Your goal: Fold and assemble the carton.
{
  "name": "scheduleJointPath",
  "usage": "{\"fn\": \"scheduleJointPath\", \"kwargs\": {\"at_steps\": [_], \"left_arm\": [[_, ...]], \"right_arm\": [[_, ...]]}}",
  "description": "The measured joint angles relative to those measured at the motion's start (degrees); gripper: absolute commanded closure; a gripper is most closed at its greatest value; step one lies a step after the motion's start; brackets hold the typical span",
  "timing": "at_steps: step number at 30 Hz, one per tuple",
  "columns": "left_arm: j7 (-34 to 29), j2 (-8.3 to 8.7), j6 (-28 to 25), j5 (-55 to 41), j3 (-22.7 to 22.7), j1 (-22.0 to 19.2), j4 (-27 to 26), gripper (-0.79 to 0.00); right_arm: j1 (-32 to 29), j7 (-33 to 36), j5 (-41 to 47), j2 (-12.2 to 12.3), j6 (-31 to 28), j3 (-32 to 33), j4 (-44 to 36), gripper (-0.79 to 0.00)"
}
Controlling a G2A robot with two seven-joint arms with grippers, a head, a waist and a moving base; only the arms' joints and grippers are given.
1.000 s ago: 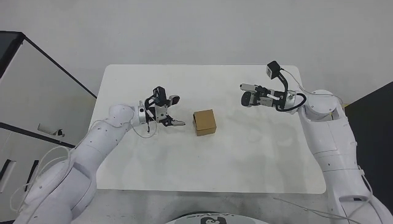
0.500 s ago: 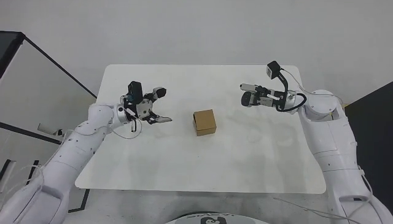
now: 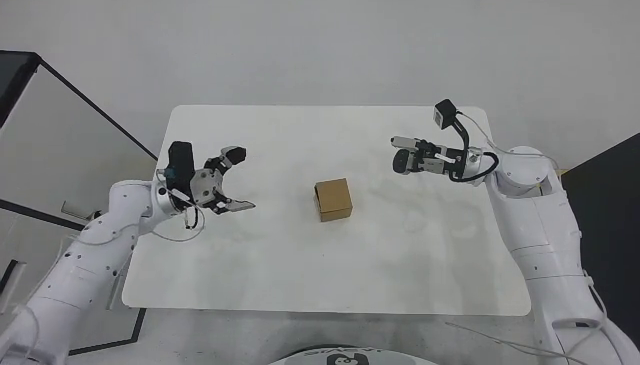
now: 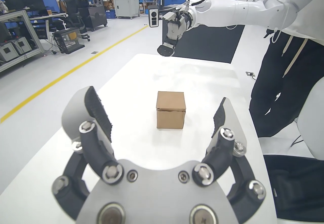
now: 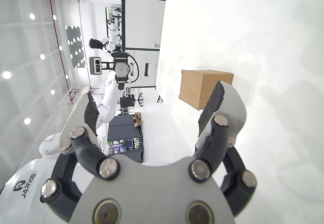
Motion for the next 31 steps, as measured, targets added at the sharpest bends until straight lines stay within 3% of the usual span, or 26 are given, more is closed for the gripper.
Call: {"fn": "scheduleJointPath", "kwargs": {"at_steps": [3,31], "left_arm": [[0.0,0.59,0.0,-0.73,-0.19,0.65,-0.76,-0.785],[0.0,0.56,0.0,-0.69,-0.18,0.61,-0.71,-0.784]], "right_arm": [[0.0,0.0,0.0,0.0,0.0,0.0,0.0,-0.784],[0.0,0.0,0.0,0.0,0.0,0.0,0.0,-0.784]]}}
